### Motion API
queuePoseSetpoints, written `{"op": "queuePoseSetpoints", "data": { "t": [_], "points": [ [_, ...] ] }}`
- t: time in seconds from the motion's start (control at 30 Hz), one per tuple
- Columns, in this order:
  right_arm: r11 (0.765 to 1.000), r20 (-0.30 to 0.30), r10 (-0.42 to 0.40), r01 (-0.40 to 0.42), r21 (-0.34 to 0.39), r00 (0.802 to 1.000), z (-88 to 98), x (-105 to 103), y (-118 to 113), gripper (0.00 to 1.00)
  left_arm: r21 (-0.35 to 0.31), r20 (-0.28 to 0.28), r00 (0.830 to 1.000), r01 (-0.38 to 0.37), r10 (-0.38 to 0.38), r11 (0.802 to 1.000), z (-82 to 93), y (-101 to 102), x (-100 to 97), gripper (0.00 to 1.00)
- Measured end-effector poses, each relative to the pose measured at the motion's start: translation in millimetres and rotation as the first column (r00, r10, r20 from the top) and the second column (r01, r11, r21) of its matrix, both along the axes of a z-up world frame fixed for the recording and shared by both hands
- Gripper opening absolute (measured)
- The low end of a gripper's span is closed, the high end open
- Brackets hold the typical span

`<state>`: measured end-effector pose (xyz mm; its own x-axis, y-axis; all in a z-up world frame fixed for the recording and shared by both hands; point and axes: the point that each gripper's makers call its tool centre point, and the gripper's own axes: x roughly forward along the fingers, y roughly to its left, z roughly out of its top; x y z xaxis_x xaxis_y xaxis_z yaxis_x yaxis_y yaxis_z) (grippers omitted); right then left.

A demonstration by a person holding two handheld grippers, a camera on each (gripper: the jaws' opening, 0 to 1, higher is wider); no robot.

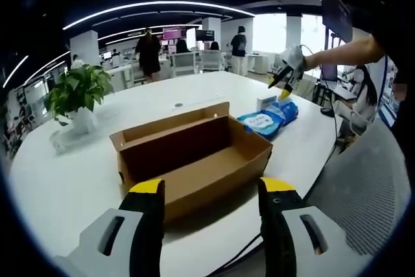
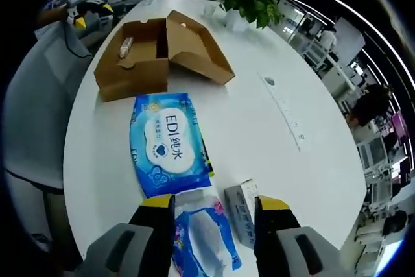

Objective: Operate the shoe box by opening the lid, removing the specified soft item, and placing it in the target area until the item is outside and the box remains undamaged.

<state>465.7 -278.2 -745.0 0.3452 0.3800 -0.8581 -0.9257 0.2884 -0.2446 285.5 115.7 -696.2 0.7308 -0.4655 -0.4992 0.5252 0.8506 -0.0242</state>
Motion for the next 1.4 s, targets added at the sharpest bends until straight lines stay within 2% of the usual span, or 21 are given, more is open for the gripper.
{"op": "queuePoseSetpoints", "data": {
  "t": [0.3, 0.6, 0.93, 1.07, 1.17, 1.4],
  "points": [
    [0.993, 0.004, -0.088, 0.087, 0.083, 0.996, 11.2, -20, 14, 0.61, -0.022, -0.007, 1.0, -0.004, 0.003, 1.0, -0.1, 4, 3.6, 0.6],
    [0.97, 0.016, -0.164, 0.158, 0.182, 0.986, 22.3, -42, 34, 0.71, 0.006, 0.005, 1.0, -0.003, 0.003, 1.0, 5.3, 20, 12.8, 0.59],
    [0.947, 0.042, -0.248, 0.233, 0.221, 0.968, 29.5, -56, 42, 0.84, 0.05, 0.009, 1.0, 0.02, -0.021, 0.999, 12.9, 35, 27.4, 0.59],
    [0.934, 0.041, -0.279, 0.261, 0.243, 0.959, 31.8, -62, 44, 0.89, 0.07, -0.001, 0.999, 0.045, -0.045, 0.997, 13.9, 38, 32.8, 0.59],
    [0.915, 0.031, -0.314, 0.294, 0.276, 0.949, 34.2, -66, 47, 0.9, 0.081, -0.01, 0.998, 0.067, -0.066, 0.994, 13.7, 39, 36.0, 0.59],
    [0.901, 0.03, -0.341, 0.317, 0.297, 0.94, 34.9, -78, 51, 0.93, 0.107, -0.037, 0.992, 0.125, -0.121, 0.986, 11.6, 39, 42.2, 0.6]
  ]
}}
